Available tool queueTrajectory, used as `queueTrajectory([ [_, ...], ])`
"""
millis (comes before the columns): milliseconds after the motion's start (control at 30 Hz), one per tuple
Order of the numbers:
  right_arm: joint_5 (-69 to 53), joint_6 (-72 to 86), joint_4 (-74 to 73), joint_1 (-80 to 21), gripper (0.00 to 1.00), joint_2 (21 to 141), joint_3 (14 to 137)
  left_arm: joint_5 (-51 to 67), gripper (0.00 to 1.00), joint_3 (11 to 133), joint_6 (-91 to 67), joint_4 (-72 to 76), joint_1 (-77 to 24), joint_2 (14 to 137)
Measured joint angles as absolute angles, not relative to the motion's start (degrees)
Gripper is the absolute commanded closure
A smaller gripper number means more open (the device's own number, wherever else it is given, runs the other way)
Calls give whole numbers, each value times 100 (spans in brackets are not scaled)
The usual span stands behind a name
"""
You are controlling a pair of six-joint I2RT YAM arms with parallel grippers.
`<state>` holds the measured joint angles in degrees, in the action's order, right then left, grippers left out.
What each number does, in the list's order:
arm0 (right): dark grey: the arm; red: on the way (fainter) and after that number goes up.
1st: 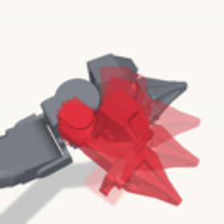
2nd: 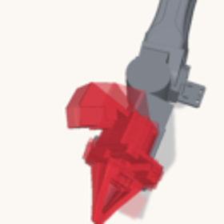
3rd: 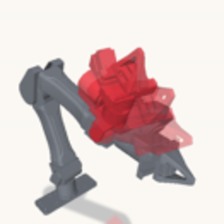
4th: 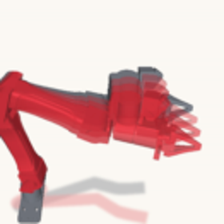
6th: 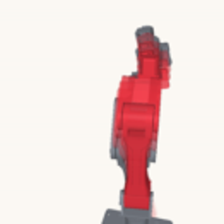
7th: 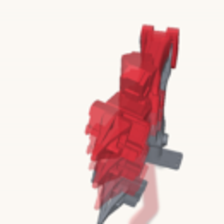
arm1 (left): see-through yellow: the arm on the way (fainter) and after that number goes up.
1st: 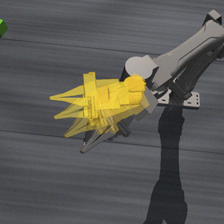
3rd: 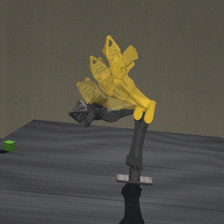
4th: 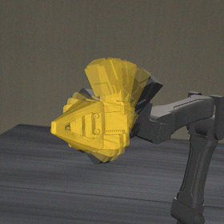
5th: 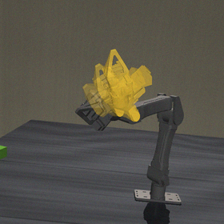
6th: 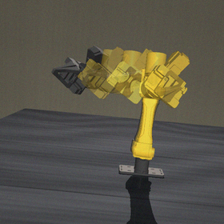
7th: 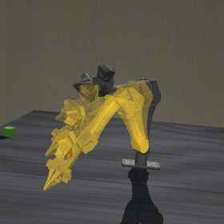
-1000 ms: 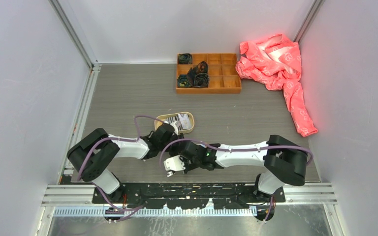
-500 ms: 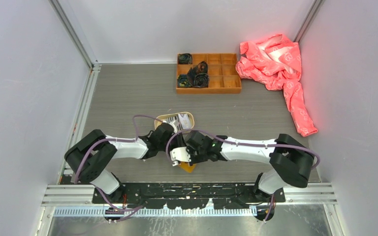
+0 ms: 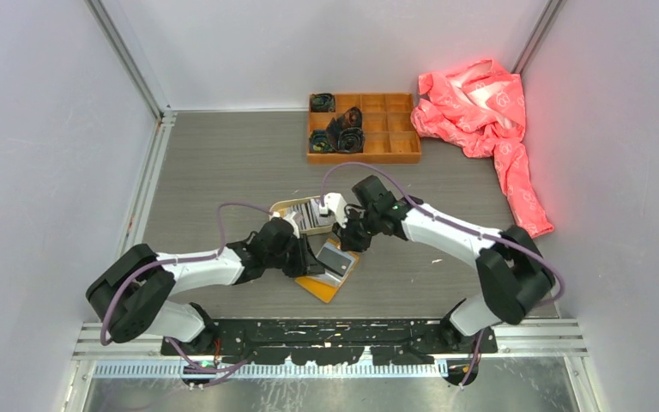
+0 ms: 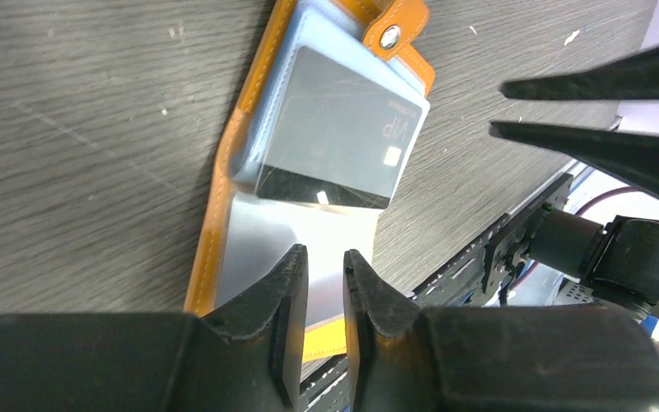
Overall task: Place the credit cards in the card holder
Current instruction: Insert the credit card into the card holder.
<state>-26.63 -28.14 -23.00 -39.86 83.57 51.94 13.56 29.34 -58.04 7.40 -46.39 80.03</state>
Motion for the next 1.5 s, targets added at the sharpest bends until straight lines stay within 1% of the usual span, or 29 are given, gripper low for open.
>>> queueTrajectory([
  [133, -2797, -2394, -2414, -3931, 79, 9019, 5498, 1293, 85, 2797, -5806, 666, -4639, 7837],
  [200, -2801, -2303, -2534, -3931, 79, 9236, 5548, 1280, 86, 2740, -5804, 650, -4639, 7837],
  [400, -2648, -2220, -2921, -3931, 79, 9616, 5739, 1302, 87, 2720, -5817, 733, -4639, 8117],
  [633, -2587, -2276, -3280, -4077, 79, 9911, 6020, 1463, 88, 3153, -5782, 956, -4639, 8698],
  [833, -2692, -2390, -3581, -4235, 78, 9950, 6123, 1393, 86, 3395, -5623, 814, -4637, 8840],
  [1000, -2683, -2467, -3675, -4191, 70, 9837, 6143, 1286, 86, 3529, -5457, 578, -4593, 8840],
  [1067, -2617, -2488, -3653, -4101, 70, 9623, 6130, 1253, 86, 3559, -5378, 532, -4571, 8838],
  [1133, -2421, -2484, -3599, -3990, 71, 9393, 6112, 1227, 86, 3570, -5325, 523, -4563, 8838],
  [1233, -1916, -2486, -3437, -3815, 76, 9216, 6112, 1190, 86, 3588, -5249, 519, -4563, 8838],
  [1400, -1149, -2484, -3389, -3717, 81, 9570, 6117, 1125, 86, 3667, -5175, 478, -4563, 8892],
  [1500, -930, -2488, -3417, -3728, 83, 9854, 6117, 1107, 86, 3684, -5168, 480, -4563, 8925],
])
